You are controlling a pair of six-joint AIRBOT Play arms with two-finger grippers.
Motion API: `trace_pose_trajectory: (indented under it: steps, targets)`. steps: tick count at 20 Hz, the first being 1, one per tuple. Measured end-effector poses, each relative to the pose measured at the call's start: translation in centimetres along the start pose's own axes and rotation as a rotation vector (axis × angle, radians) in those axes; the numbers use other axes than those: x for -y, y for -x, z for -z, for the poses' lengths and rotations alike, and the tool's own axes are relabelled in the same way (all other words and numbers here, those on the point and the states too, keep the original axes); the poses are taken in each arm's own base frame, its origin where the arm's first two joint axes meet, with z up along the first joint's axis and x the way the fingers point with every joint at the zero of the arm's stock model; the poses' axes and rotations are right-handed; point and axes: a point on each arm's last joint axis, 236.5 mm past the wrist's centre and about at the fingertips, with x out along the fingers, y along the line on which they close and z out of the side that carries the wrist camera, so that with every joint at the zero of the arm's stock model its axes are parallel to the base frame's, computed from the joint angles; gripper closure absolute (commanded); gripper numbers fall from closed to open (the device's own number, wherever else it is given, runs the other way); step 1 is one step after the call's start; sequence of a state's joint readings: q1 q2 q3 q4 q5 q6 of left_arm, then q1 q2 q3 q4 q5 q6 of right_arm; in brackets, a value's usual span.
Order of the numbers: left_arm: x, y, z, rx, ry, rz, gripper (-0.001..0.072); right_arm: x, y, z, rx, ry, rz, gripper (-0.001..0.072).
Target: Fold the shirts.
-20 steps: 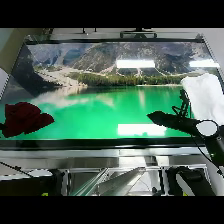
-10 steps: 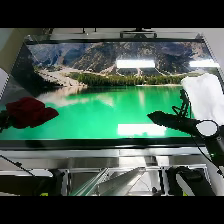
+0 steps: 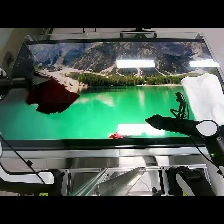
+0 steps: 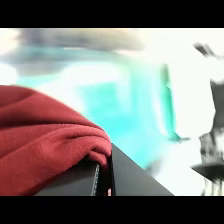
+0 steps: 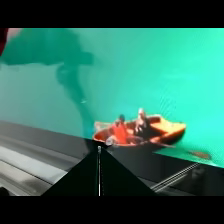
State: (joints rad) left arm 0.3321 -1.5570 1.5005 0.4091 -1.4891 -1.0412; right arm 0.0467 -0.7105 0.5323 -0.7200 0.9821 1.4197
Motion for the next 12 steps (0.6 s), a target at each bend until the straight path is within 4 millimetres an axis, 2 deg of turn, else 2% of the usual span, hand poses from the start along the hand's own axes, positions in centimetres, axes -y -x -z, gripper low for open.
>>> trace_pose_trajectory:
  steps: [2, 3, 4, 6, 7, 9, 11, 12]
  targets:
    - [7.7, -4.4, 0.9, -0.077, -0.143, 0.114, 0.0685, 0.0, 0.0, 0.2, -0.008, 0.031, -0.001, 0.0689]
    - [10.9, -6.1, 1.8, -0.113, -0.2, 0.161, 0.0684, 0.0, 0.0, 0.2, -0.009, 0.046, -0.001, 0.0688]
    - [13.8, -7.8, 2.6, -0.141, -0.249, 0.204, 0.0684, 0.0, 0.0, 0.3, -0.012, 0.057, 0.0, 0.0687]
    - [17.7, -10.6, 4.4, -0.188, -0.308, 0.269, 0.0684, 0.4, 0.0, 0.4, -0.018, 0.082, 0.014, 0.0681]
    - [18.9, -11.7, 5.2, -0.21, -0.322, 0.294, 0.0685, 0.7, 0.0, 0.4, -0.02, 0.096, 0.028, 0.065]
    - [20.1, -13.7, 6.8, -0.258, -0.327, 0.328, 0.0686, 1.7, 0.1, 0.6, -0.029, 0.129, 0.069, 0.0338]
    - [19.6, -15.1, 7.9, -0.306, -0.301, 0.342, 0.0693, 2.7, 0.2, 0.7, -0.037, 0.159, 0.111, 0.0336]
    - [18.9, -15.6, 8.3, -0.331, -0.281, 0.34, 0.0614, 3.1, 0.2, 0.6, -0.039, 0.171, 0.129, 0.0335]
